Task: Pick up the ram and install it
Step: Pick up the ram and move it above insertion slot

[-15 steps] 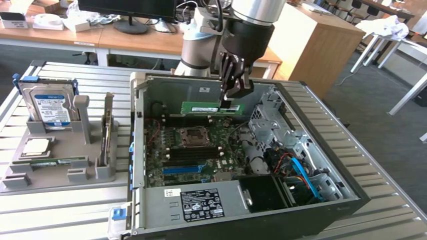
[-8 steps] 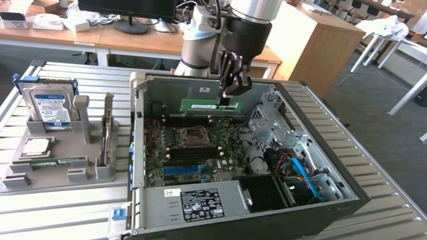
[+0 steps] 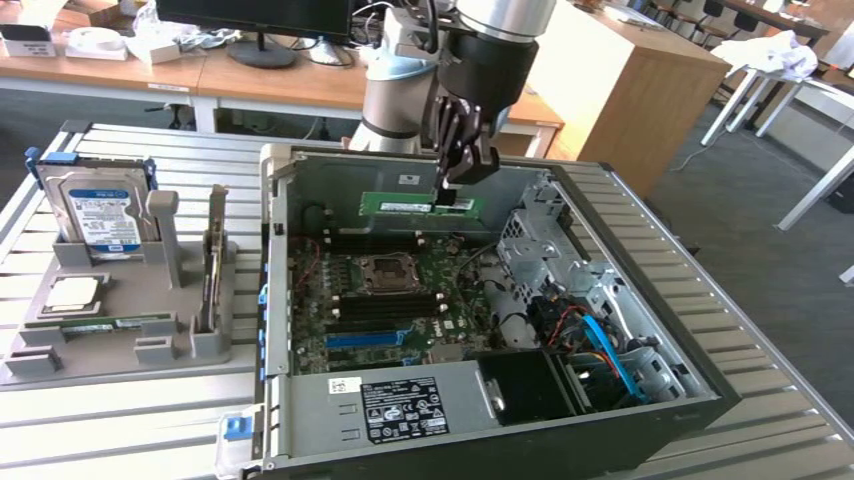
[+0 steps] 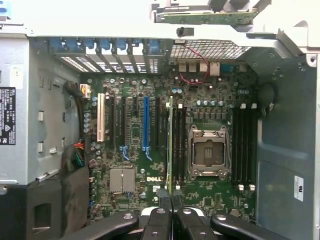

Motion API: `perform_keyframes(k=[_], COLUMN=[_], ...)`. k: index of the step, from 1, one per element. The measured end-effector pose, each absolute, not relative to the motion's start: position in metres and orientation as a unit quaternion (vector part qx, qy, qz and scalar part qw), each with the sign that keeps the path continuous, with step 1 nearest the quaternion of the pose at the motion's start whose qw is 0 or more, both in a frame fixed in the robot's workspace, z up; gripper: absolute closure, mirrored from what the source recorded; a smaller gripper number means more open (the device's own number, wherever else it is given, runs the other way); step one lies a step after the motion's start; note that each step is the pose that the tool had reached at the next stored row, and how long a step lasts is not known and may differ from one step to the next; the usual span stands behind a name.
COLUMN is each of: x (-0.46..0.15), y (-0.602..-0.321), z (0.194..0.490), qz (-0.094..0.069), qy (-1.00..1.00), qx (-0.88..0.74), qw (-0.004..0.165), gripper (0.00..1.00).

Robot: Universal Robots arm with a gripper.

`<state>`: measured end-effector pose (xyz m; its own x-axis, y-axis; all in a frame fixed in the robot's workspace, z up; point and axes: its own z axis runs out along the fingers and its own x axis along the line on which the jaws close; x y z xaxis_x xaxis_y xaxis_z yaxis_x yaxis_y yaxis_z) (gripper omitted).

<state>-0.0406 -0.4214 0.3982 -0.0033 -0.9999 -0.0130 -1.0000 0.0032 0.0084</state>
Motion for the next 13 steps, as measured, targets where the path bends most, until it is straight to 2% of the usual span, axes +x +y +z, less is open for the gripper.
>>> perform_keyframes(k=[13], x=[-0.0406], y=[-0.4109], z=[0.3982], qz=[0.008], qy=[0.708], qx=[-0.706], qw=[0.002], gripper=[0.88])
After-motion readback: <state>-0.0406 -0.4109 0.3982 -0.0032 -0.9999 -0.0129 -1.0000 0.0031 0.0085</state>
